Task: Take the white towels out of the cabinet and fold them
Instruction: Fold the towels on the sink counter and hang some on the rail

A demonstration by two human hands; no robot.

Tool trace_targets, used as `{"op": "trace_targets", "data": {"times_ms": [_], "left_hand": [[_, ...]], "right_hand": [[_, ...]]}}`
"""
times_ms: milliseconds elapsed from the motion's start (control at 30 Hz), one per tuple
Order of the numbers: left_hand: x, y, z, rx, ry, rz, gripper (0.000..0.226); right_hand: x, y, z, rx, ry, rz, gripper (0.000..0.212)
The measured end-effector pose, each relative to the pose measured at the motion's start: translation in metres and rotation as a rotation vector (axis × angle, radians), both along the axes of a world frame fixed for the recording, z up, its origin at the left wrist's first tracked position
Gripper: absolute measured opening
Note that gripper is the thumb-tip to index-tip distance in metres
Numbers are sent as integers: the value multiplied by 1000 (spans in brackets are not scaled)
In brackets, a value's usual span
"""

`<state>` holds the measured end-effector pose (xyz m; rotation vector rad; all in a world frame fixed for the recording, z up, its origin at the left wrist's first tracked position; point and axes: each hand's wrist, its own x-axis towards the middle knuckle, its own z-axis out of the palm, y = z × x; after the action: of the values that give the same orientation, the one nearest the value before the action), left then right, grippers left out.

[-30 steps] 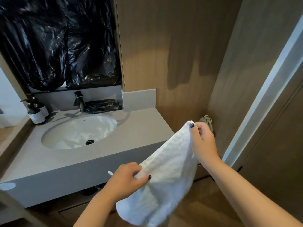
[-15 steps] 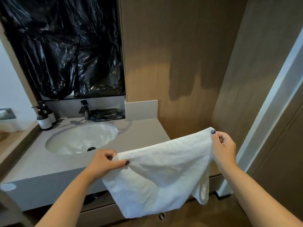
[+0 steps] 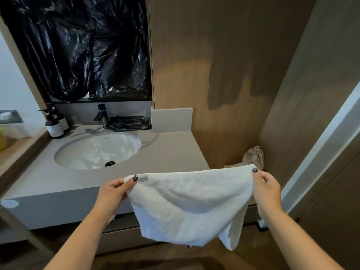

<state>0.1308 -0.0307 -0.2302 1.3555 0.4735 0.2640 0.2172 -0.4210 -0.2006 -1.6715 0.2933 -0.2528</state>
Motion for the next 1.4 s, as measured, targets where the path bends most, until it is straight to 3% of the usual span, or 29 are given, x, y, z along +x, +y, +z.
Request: {"op": "trace_targets", "data": {"times_ms": [200,400,633,933,1100,1267,1400], "left_hand": [[27,22,-11,38,27,87,41],[91,62,-19,202,29,101,31],[203,111,-42,300,-36,157,15],[319,153,-83,736,184,153,24],[365,168,-102,771,380,142,17],[398,183,-113,818,292,182,18],[419,184,-108,797,335,244,18]], "right_hand": [[27,8,-34,-286,-46,159,17],[106,50,-57,-363,-12,126,21],[219,117,-69,-286,110,66,13],[332,171,-104,-72,279,-30,17],[373,186,-119,-91,281,5,28],[411,203,-118,-162,261,92,36],[437,223,-111,-365,284,229,28]]}}
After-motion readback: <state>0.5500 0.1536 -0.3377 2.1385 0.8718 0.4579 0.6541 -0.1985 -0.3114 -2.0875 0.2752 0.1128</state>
